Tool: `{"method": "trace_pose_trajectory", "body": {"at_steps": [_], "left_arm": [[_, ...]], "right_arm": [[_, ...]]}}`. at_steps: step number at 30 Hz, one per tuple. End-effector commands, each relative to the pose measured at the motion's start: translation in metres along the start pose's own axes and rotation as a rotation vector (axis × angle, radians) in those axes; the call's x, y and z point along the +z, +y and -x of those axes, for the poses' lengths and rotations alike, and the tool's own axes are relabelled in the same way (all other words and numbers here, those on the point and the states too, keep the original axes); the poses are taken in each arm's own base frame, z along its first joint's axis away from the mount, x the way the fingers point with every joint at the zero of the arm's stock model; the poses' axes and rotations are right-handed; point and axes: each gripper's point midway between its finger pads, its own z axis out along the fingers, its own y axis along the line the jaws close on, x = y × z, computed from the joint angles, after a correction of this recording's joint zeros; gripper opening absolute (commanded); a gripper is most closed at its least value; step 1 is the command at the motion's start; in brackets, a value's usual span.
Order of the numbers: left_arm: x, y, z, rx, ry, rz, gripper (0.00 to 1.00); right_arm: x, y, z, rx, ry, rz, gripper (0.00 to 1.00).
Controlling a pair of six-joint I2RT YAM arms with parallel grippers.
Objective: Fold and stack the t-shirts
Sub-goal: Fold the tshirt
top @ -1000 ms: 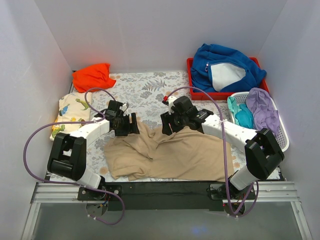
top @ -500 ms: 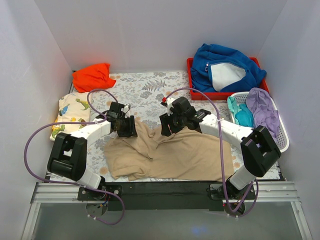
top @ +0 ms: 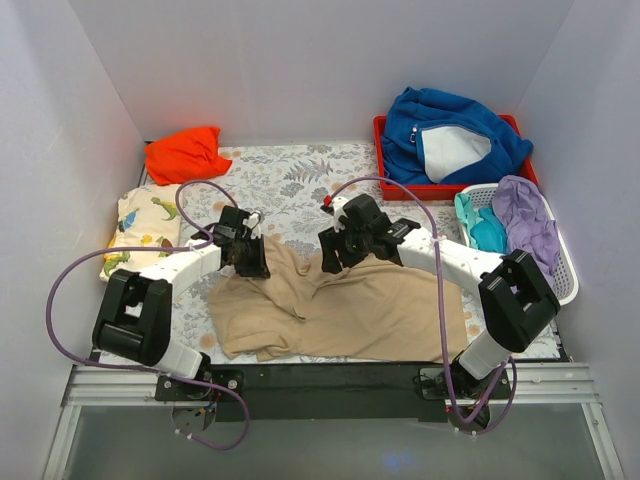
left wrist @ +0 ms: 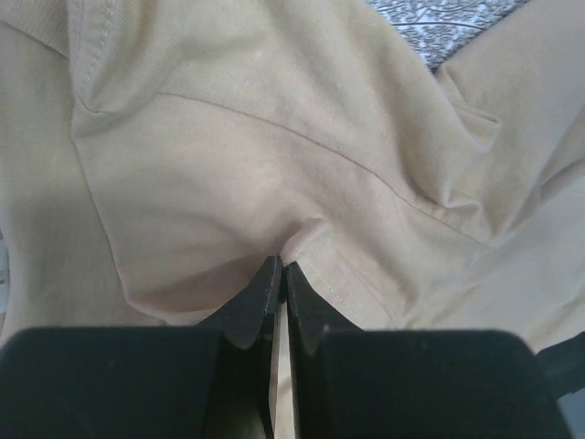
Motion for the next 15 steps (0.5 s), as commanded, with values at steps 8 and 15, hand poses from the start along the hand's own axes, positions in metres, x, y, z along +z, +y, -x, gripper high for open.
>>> {"method": "trace_pose_trajectory", "body": {"at_steps": [8, 15], "left_arm": [[-0.068, -0.053, 0.018, 0.010, -0.028, -0.167, 0.00], [-0.073, -0.044, -0.032, -0.105, 0.180, -0.123, 0.00]], "right_arm": [[0.010, 0.001, -0.010, 0.014, 0.035, 0.029, 0.65], [0.009, 0.002, -0.008, 0.016, 0.036, 0.034, 0.65]]}}
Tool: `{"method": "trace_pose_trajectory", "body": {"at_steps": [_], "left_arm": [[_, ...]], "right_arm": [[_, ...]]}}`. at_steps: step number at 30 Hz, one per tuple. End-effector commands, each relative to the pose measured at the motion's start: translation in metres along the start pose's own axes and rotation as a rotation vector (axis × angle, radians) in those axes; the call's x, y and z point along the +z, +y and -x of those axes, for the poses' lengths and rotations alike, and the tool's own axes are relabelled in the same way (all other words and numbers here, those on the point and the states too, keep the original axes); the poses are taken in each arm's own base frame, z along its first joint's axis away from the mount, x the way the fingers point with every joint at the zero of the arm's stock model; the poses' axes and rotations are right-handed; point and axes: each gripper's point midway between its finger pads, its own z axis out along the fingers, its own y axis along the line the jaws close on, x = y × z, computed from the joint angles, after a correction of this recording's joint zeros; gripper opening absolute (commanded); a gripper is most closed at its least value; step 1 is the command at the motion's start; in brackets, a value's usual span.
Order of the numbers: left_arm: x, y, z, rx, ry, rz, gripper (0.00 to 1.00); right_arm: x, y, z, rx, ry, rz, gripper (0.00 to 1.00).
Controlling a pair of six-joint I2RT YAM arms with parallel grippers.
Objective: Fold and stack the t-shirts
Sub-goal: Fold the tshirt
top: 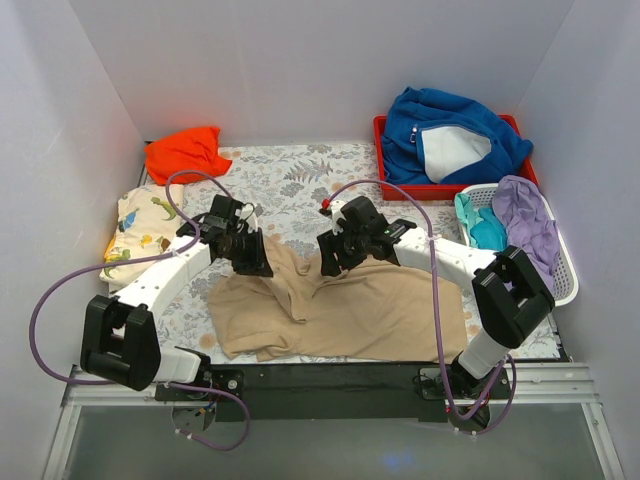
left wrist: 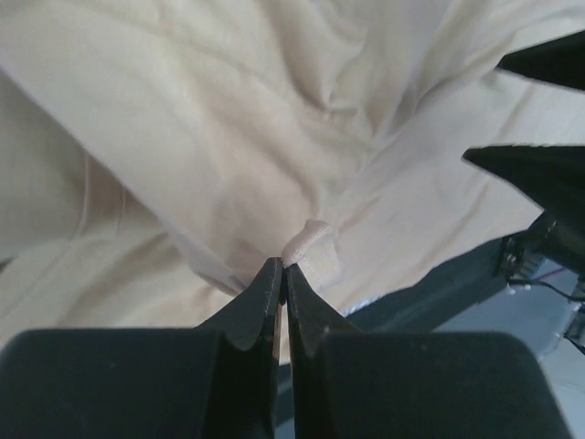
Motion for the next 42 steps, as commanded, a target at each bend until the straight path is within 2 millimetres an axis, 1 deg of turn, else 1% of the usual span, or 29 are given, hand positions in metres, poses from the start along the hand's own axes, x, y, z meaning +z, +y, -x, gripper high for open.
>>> {"method": "trace_pose_trajectory", "body": {"at_steps": [1, 3, 5, 6, 7, 8, 9, 10, 11, 12, 13, 16, 17, 19, 20, 22, 23, 24, 25, 26, 27, 29, 31, 33, 34, 36, 39, 41, 42], "left_arm": [[-0.008, 0.006, -0.048, -0.100, 0.163, 0.023, 0.00], [-0.010, 0.009, -0.058, -0.117, 0.179, 0.039, 0.00], [-0.012, 0.019, -0.069, -0.153, 0.205, 0.094, 0.00], [-0.014, 0.027, -0.069, -0.159, 0.186, 0.145, 0.04], [-0.015, 0.033, -0.071, -0.171, 0.181, 0.178, 0.26], [-0.019, 0.037, -0.073, -0.197, 0.183, 0.217, 0.40], [-0.022, 0.045, -0.069, -0.200, 0.149, 0.269, 0.53], [-0.028, 0.048, -0.064, -0.203, 0.114, 0.299, 0.77], [-0.033, 0.054, -0.061, -0.209, 0.091, 0.344, 0.79], [-0.037, 0.056, -0.052, -0.216, 0.050, 0.372, 0.80], [-0.043, 0.063, -0.044, -0.211, 0.002, 0.424, 0.80], [-0.046, 0.055, -0.019, -0.192, -0.084, 0.399, 0.81], [-0.040, 0.041, -0.006, -0.174, -0.115, 0.320, 0.81], [-0.030, 0.023, 0.001, -0.148, -0.109, 0.207, 0.81], [-0.016, 0.010, 0.006, -0.146, -0.084, 0.125, 0.81], [0.001, 0.004, 0.005, -0.160, -0.042, 0.064, 0.81], [0.009, -0.005, 0.012, -0.155, -0.048, 0.003, 0.81], [0.024, -0.001, 0.009, -0.174, -0.009, -0.002, 0.81], [0.030, -0.003, 0.012, -0.174, 0.000, -0.018, 0.81], [0.037, -0.001, 0.019, -0.175, -0.017, -0.017, 0.81], [0.050, 0.007, 0.017, -0.193, 0.015, 0.008, 0.81], [0.060, 0.009, 0.025, -0.189, 0.014, 0.016, 0.81], [0.067, 0.019, 0.032, -0.184, 0.001, 0.066, 0.81], [0.070, 0.026, 0.047, -0.179, -0.049, 0.103, 0.82], [0.077, 0.032, 0.047, -0.182, -0.037, 0.125, 0.82], [0.079, 0.041, 0.053, -0.185, -0.052, 0.165, 0.82], [0.084, 0.060, 0.054, -0.220, -0.046, 0.208, 0.82], [0.083, 0.075, 0.051, -0.251, -0.036, 0.252, 0.83], [0.079, 0.086, 0.054, -0.277, -0.049, 0.263, 0.83]], "right_arm": [[0.001, 0.001, 0.002, 0.005, -0.001, 0.013, 0.65], [0.001, 0.001, 0.002, 0.002, 0.002, 0.010, 0.65], [0.003, -0.001, 0.000, 0.002, 0.010, 0.007, 0.65], [0.004, -0.001, 0.000, 0.000, 0.014, 0.006, 0.65], [0.004, 0.000, 0.000, -0.001, 0.018, 0.010, 0.65], [0.004, -0.001, -0.001, -0.004, 0.020, 0.006, 0.65], [0.004, -0.002, -0.001, -0.004, 0.022, 0.002, 0.65], [0.004, -0.002, -0.001, -0.006, 0.024, 0.001, 0.65], [0.004, -0.003, -0.002, -0.004, 0.024, -0.003, 0.65], [0.004, -0.004, -0.001, -0.005, 0.022, -0.008, 0.65], [0.004, -0.005, -0.002, -0.004, 0.022, -0.016, 0.65], [0.003, -0.006, 0.002, -0.003, 0.008, -0.027, 0.65], [0.002, -0.007, 0.003, -0.005, 0.001, -0.031, 0.65], [0.000, -0.009, 0.011, -0.007, -0.022, -0.041, 0.65], [-0.001, -0.009, 0.014, -0.006, -0.029, -0.042, 0.65], [0.001, -0.014, 0.015, 0.004, -0.025, -0.050, 0.65], [0.002, -0.017, 0.015, 0.008, -0.024, -0.055, 0.65], [0.002, -0.021, 0.015, 0.013, -0.022, -0.062, 0.65], [0.005, -0.026, 0.013, 0.020, -0.014, -0.076, 0.65], [0.007, -0.029, 0.011, 0.026, -0.008, -0.080, 0.65], [0.008, -0.034, 0.011, 0.031, -0.005, -0.087, 0.65], [0.012, -0.043, 0.005, 0.036, 0.013, -0.112, 0.65], [0.014, -0.054, 0.002, 0.041, 0.017, -0.135, 0.65], [0.015, -0.067, -0.002, 0.047, 0.027, -0.160, 0.65], [0.016, -0.075, -0.005, 0.050, 0.036, -0.184, 0.65], [0.018, -0.087, -0.014, 0.059, 0.059, -0.210, 0.65], [0.017, -0.112, -0.033, 0.100, 0.103, -0.272, 0.65], [0.016, -0.120, -0.043, 0.122, 0.119, -0.288, 0.65], [0.015, -0.124, -0.052, 0.144, 0.137, -0.295, 0.65]]}}
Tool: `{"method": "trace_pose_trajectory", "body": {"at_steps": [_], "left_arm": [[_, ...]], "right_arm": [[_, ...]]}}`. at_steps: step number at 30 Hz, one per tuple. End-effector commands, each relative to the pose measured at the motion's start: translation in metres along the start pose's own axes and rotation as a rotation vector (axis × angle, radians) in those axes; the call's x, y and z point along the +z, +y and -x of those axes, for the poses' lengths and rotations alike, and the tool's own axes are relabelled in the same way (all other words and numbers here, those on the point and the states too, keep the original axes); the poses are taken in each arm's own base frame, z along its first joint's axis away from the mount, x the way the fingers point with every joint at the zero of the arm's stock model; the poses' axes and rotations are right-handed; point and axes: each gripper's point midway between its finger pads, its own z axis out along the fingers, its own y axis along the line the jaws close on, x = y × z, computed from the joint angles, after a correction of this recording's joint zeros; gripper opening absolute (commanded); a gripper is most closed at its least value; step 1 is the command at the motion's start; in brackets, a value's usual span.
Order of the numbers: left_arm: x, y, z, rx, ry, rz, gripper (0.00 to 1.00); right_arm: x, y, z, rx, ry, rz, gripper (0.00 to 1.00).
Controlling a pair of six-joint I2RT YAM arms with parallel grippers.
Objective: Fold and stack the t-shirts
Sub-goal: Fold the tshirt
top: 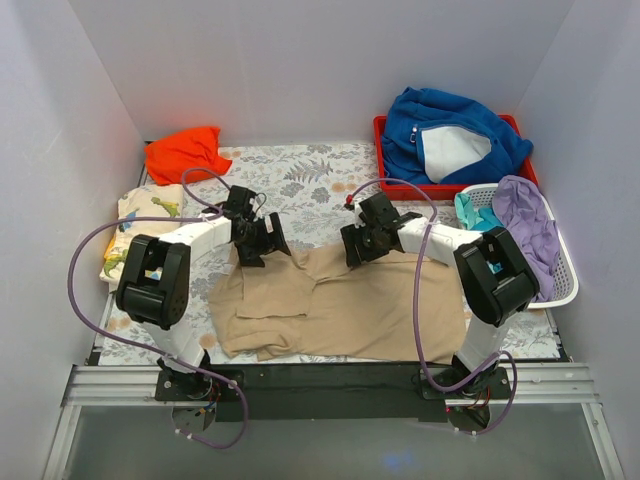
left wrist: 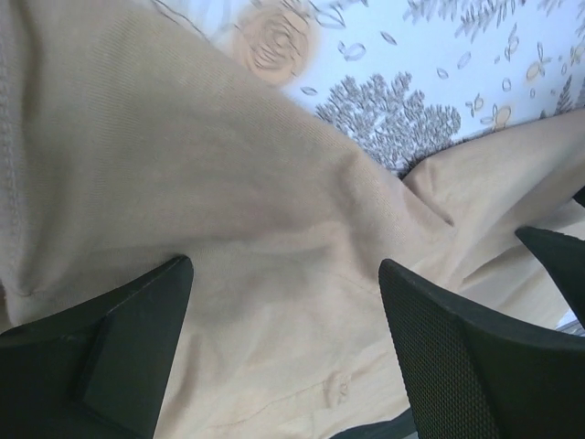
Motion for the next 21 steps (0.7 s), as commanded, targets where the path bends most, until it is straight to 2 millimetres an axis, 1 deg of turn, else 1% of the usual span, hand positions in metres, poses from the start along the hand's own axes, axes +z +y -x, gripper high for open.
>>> {"method": "trace_pose_trajectory", "body": {"at_steps": [1, 2, 3, 6, 7, 8, 10, 11, 13, 14, 15, 16, 18, 19, 20, 21], "left_arm": [[0.002, 0.046, 0.015, -0.059, -0.049, 0.118, 0.83], [0.001, 0.053, 0.017, -0.074, -0.053, 0.119, 0.83], [-0.002, 0.067, 0.023, -0.107, -0.061, 0.133, 0.83], [-0.004, 0.086, 0.032, -0.134, -0.063, 0.156, 0.83], [-0.004, 0.086, 0.034, -0.130, -0.061, 0.151, 0.83], [-0.005, 0.082, 0.042, -0.116, -0.069, 0.141, 0.83], [-0.003, 0.080, 0.049, -0.111, -0.072, 0.138, 0.83], [-0.004, 0.073, 0.057, -0.097, -0.085, 0.114, 0.83], [-0.003, 0.062, 0.059, -0.078, -0.069, 0.054, 0.83], [-0.007, 0.054, 0.064, -0.064, -0.077, 0.023, 0.83], [-0.010, 0.045, 0.065, -0.043, -0.073, -0.019, 0.83], [-0.017, 0.038, 0.070, -0.030, -0.091, -0.040, 0.83], [-0.031, 0.027, 0.077, -0.026, -0.123, -0.071, 0.83], [-0.036, 0.021, 0.078, -0.025, -0.131, -0.091, 0.83], [-0.048, 0.014, 0.082, -0.013, -0.160, -0.113, 0.83], [-0.051, 0.012, 0.084, -0.012, -0.169, -0.117, 0.83]], "right_arm": [[0.006, -0.027, -0.029, 0.032, 0.064, -0.074, 0.65], [0.006, -0.028, -0.032, 0.034, 0.071, -0.081, 0.65], [0.007, -0.031, -0.037, 0.037, 0.080, -0.089, 0.65], [0.009, -0.036, -0.041, 0.039, 0.093, -0.106, 0.65], [0.011, -0.034, -0.042, 0.038, 0.097, -0.101, 0.65], [0.011, -0.035, -0.041, 0.038, 0.097, -0.099, 0.65], [0.012, -0.034, -0.035, 0.037, 0.088, -0.098, 0.65], [0.012, -0.033, -0.033, 0.025, 0.084, -0.087, 0.65], [0.010, -0.027, -0.022, 0.017, 0.059, -0.055, 0.65], [0.008, -0.024, -0.017, 0.007, 0.045, -0.043, 0.65], [0.003, -0.020, -0.009, -0.002, 0.022, -0.027, 0.65], [0.000, -0.016, -0.004, -0.005, 0.007, -0.009, 0.65], [-0.012, -0.009, 0.014, -0.027, -0.043, 0.017, 0.65], [-0.016, -0.003, 0.020, -0.032, -0.058, 0.041, 0.65], [-0.021, 0.000, 0.028, -0.035, -0.079, 0.051, 0.65], [-0.028, 0.004, 0.034, -0.049, -0.100, 0.063, 0.65]]}}
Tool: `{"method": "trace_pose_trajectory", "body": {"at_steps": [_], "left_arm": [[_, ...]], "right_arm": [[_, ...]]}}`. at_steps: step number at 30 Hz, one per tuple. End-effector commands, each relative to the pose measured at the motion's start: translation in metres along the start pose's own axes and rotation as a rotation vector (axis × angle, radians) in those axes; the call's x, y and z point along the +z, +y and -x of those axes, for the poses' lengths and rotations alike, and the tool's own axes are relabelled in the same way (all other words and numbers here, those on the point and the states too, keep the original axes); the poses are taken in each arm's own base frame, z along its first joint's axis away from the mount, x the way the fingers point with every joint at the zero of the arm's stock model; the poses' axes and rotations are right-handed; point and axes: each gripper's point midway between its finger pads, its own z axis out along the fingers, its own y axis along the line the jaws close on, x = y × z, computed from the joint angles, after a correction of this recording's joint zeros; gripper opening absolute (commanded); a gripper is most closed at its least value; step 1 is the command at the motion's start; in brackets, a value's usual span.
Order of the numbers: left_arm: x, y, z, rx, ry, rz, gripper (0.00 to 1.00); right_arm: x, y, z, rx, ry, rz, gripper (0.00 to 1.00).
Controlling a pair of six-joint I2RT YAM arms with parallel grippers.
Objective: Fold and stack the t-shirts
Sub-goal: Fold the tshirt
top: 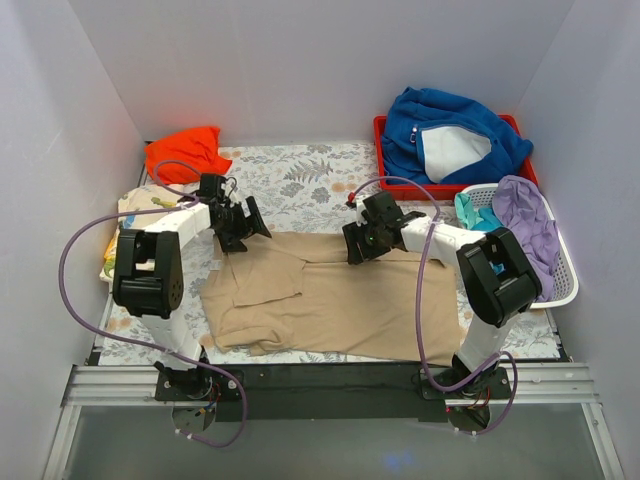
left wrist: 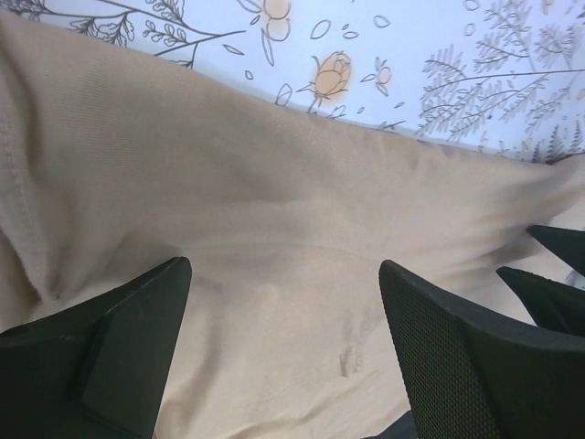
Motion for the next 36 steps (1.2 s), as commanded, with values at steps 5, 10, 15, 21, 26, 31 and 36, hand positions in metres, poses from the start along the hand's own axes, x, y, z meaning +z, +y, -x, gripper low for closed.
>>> {"method": "trace_pose_trajectory", "body": {"at_steps": [5, 10, 15, 21, 26, 31, 36], "left_arm": [[-0.044, -0.026, 0.025, 0.058, -0.133, -0.060, 0.83], [-0.034, -0.017, 0.013, 0.043, -0.100, -0.045, 0.83], [-0.011, -0.011, 0.009, 0.015, -0.047, -0.050, 0.83], [0.016, 0.003, 0.020, 0.010, -0.032, 0.000, 0.83], [0.034, 0.015, 0.039, 0.006, -0.048, 0.067, 0.83], [0.053, 0.012, 0.061, 0.003, -0.043, 0.067, 0.83], [0.060, 0.006, 0.086, 0.027, -0.075, 0.065, 0.83]], "right_arm": [[-0.039, 0.009, 0.042, -0.051, -0.110, 0.013, 0.66], [-0.038, -0.009, 0.021, -0.019, -0.068, -0.085, 0.66], [-0.014, -0.021, 0.009, -0.002, -0.016, -0.120, 0.66], [0.017, -0.030, 0.014, 0.011, 0.020, -0.132, 0.66], [0.036, -0.032, 0.029, 0.015, 0.030, -0.117, 0.66], [0.055, -0.043, 0.048, 0.008, 0.034, -0.119, 0.66], [0.067, -0.054, 0.064, -0.003, 0.026, -0.102, 0.66]]}}
